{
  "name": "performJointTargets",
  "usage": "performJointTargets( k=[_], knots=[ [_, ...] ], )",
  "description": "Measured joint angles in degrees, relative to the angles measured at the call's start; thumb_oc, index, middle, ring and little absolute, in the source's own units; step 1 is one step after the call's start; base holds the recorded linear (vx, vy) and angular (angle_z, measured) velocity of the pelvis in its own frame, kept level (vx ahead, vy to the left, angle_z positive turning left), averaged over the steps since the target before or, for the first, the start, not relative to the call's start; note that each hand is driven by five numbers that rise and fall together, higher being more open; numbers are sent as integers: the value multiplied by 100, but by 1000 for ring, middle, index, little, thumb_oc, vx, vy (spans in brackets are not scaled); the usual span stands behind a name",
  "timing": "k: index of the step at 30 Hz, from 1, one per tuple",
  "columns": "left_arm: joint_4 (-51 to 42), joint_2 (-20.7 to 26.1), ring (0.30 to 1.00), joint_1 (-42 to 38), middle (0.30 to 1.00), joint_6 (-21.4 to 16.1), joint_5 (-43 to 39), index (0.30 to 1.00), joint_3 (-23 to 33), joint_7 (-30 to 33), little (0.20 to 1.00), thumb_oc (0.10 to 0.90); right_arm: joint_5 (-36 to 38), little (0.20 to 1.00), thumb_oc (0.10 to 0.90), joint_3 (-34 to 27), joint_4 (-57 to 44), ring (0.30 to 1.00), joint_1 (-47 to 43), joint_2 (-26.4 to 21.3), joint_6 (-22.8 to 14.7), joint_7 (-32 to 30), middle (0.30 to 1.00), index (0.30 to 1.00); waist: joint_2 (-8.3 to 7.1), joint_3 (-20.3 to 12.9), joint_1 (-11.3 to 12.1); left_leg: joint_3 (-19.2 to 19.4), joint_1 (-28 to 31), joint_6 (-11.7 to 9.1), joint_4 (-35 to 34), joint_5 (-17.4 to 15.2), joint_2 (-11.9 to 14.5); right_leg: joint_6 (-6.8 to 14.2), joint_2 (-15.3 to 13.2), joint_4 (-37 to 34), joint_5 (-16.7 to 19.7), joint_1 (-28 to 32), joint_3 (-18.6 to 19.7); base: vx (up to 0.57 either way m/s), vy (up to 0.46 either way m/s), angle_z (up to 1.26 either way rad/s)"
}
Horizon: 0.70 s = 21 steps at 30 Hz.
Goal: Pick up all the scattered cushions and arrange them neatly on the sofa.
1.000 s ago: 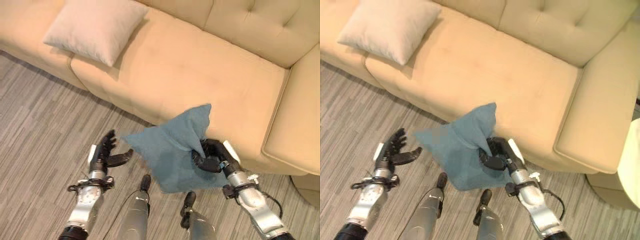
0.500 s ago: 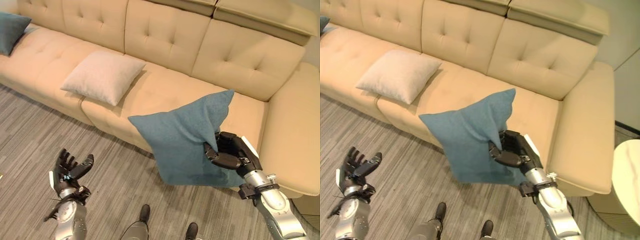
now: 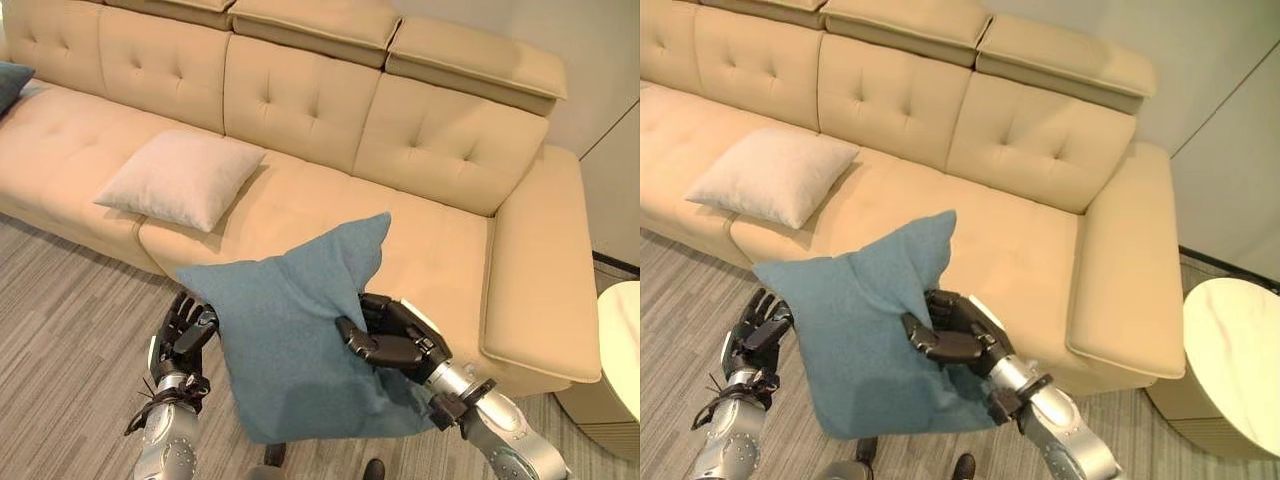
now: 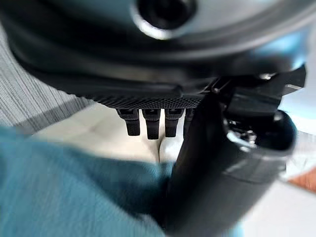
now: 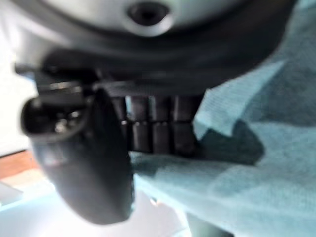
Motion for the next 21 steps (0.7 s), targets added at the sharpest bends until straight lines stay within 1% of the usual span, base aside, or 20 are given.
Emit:
performJointTargets(
  k=[1,2,3,4,7,9,15,19,20,21],
  knots=[
    [14,6,900,0,900,22,-42,900,-112,-81,900,800,87,300,400,62,0,300,0,-59,29,13,300,300,20,-12,-6,11,7,0,0,0,0,1,-2,0,2,-1,15,-19,-1,-4],
    [33,-5,684,0,684,30,-202,684,-206,-173,684,656,127,300,400,100,1,300,0,-91,47,14,300,300,38,-23,-17,14,10,0,0,0,-1,1,-2,1,6,0,21,-13,3,-4],
    [62,-17,684,1,684,33,-296,684,-248,-234,684,656,137,300,400,122,1,300,0,-115,60,14,300,300,57,-35,-24,18,11,0,0,0,-1,0,-2,0,9,0,25,0,0,0],
    [71,-59,300,8,300,80,-473,300,-318,-292,300,400,137,300,400,140,0,300,0,-130,76,21,300,300,76,-46,-67,24,17,0,0,1,1,-2,-1,0,12,0,29,0,0,0],
    [76,-127,300,143,300,114,-895,300,-331,-385,300,400,138,300,400,135,5,300,2,-148,87,57,300,300,124,-74,-189,51,33,0,0,1,9,-6,5,-2,16,1,54,-4,2,-4],
    [75,-120,300,203,300,115,-900,300,-328,-385,300,400,138,300,400,117,5,300,4,-157,87,75,300,300,145,-86,-265,52,35,0,0,1,17,-10,14,-5,19,3,53,0,0,0],
    [60,-59,300,213,300,97,-898,300,-256,-385,300,400,131,300,400,-114,105,300,56,-160,87,118,300,300,189,-152,-265,55,26,-3,-2,2,14,-15,23,-59,62,16,48,-10,65,0],
    [-223,-46,300,248,300,94,-887,300,-291,-399,300,400,30,300,400,-553,207,300,492,-12,83,217,300,300,198,-207,-241,3,-7,3,-3,-2,-66,-8,-33,-39,64,8,3,7,180,8],
    [-295,-41,300,255,300,94,-874,300,-298,-486,300,400,-102,300,400,-780,302,300,818,180,74,252,300,300,211,-222,-244,-41,-14,35,-4,-24,-121,5,-82,58,56,-14,-44,40,327,15],
    [-387,-42,300,309,300,92,-859,300,-387,-502,300,400,-157,300,400,-841,359,300,956,205,75,251,300,300,214,-241,-266,-52,-14,50,-3,-33,-157,15,-126,117,48,-35,-64,27,259,10]
  ],
)
